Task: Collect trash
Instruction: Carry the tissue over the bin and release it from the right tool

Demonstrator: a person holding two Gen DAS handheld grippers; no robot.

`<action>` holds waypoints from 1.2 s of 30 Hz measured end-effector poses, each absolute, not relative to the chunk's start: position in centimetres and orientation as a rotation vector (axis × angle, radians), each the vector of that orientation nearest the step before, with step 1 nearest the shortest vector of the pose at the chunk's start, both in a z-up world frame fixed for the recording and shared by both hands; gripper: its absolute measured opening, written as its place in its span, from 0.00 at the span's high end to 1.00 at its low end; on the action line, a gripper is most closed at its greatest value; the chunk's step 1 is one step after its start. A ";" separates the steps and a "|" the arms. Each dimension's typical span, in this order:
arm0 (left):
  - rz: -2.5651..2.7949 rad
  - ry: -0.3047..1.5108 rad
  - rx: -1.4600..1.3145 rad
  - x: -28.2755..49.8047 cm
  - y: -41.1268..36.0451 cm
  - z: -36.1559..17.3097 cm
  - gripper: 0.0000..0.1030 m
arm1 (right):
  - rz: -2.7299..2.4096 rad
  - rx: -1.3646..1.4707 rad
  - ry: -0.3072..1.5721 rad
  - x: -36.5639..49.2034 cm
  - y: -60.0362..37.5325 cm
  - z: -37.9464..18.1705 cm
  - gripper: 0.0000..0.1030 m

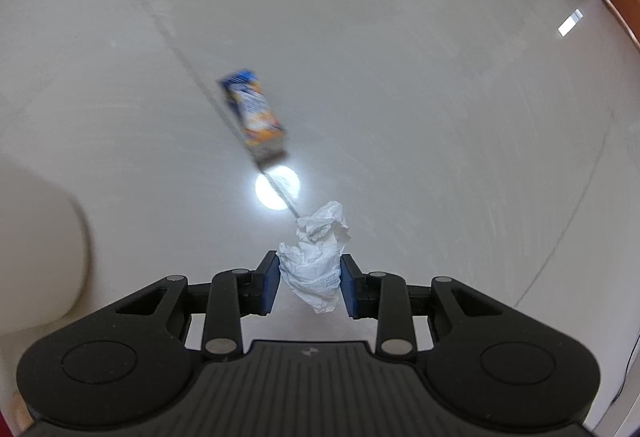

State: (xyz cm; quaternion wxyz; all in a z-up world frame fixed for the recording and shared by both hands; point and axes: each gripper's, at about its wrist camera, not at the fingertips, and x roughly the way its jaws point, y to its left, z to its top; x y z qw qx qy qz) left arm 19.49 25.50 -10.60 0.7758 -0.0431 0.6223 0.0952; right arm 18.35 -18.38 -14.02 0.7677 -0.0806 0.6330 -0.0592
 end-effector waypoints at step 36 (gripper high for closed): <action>0.209 1.349 -0.088 19.6 25.3 -10.6 0.86 | 0.738 -0.316 1.269 14.7 11.8 -4.3 0.20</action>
